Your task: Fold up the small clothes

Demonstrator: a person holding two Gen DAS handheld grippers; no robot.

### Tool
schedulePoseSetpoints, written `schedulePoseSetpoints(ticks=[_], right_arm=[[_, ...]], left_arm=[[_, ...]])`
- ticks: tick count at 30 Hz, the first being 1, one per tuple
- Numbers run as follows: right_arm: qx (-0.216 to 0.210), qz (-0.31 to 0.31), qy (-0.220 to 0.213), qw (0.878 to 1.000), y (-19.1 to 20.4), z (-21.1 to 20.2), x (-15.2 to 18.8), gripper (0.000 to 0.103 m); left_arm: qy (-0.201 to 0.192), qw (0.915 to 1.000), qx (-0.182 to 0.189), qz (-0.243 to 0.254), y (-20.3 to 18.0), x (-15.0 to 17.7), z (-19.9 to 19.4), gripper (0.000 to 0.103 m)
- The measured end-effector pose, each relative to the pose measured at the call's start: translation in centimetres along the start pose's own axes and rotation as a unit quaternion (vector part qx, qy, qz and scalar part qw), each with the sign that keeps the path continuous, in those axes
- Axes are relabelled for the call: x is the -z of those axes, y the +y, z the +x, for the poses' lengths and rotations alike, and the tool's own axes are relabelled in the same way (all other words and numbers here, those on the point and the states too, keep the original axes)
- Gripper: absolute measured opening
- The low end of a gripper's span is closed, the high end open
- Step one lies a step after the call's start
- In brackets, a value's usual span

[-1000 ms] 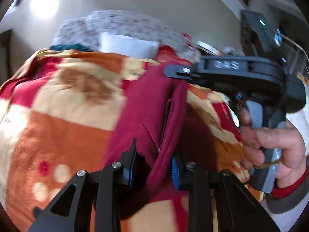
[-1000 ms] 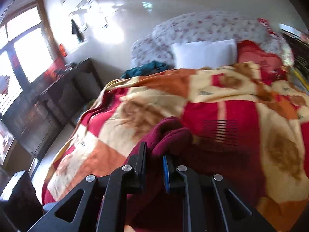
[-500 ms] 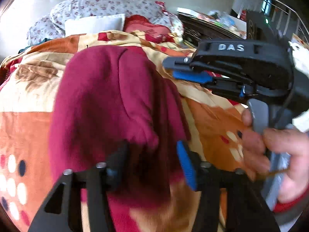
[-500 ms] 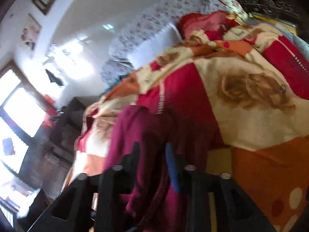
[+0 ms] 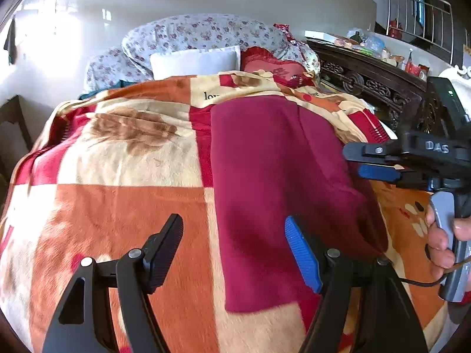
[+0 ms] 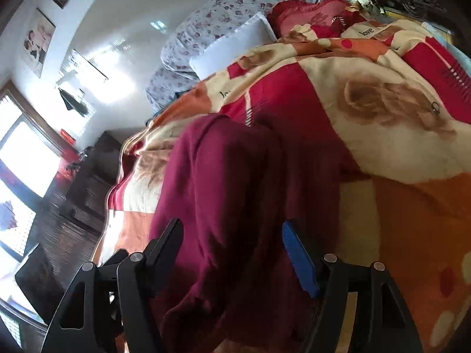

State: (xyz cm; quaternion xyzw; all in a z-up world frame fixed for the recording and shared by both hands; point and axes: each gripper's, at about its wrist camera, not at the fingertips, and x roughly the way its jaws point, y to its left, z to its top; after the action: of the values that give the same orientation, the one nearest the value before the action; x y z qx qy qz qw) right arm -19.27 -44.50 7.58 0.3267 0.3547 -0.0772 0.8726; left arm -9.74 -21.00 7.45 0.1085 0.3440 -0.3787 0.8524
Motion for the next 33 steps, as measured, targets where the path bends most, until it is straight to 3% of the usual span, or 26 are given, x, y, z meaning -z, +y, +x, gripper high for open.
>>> schedulePoseSetpoints(ticks=[5,10,11,14,15,19,22,24,25,29,33], right_arm=[[0.002,0.001,0.022,1.000,0.9,1.3,-0.2,0.074],[0.024,-0.002,0.032,0.999,2.4,3.5,0.4,0.074],[0.033,-0.006,0.026,0.999,2.8,3.6,0.5,0.069],[0.063,-0.002,0.023,0.998,3.5,3.5,0.6,0.030],[0.056,0.020,0.027,0.998,3.5,2.9,0.2,0.023],[0.055,0.035,0.036,0.997,4.4,-0.4,-1.4,0.022],[0.104,0.007,0.040,0.994,4.6,-2.5,-2.1,0.022],[0.154,-0.016,0.050,0.987,3.2,-1.8,-2.4,0.022],[0.158,-0.016,0.060,0.985,2.2,-1.0,-2.5,0.022],[0.084,0.076,0.090,0.990,-2.2,0.6,-2.7,0.028],[0.070,0.067,0.086,0.992,-1.3,-3.7,-3.3,0.029]], left_arm=[[0.039,0.9979,0.050,-0.008,1.0,-0.5,1.9,0.074],[0.080,0.9955,0.048,-0.015,0.9,-0.8,1.8,0.074],[0.088,0.9953,0.041,-0.010,0.8,-1.1,1.7,0.074],[0.117,0.9925,0.028,-0.023,1.1,-1.8,0.4,0.074],[0.129,0.9911,0.018,-0.030,1.2,-2.3,-0.1,0.074],[0.145,0.9889,-0.004,-0.034,1.0,-4.1,-1.8,0.074],[0.147,0.9883,-0.016,-0.034,0.3,-5.3,-2.7,0.074],[0.149,0.9879,-0.023,-0.035,-0.2,-5.4,-2.2,0.075],[0.158,0.9863,-0.028,-0.038,-0.5,-5.2,-1.3,0.076],[0.196,0.9770,-0.044,-0.072,-1.1,-4.1,1.5,0.076],[0.200,0.9728,-0.048,-0.107,-1.4,-4.9,1.0,0.076]])
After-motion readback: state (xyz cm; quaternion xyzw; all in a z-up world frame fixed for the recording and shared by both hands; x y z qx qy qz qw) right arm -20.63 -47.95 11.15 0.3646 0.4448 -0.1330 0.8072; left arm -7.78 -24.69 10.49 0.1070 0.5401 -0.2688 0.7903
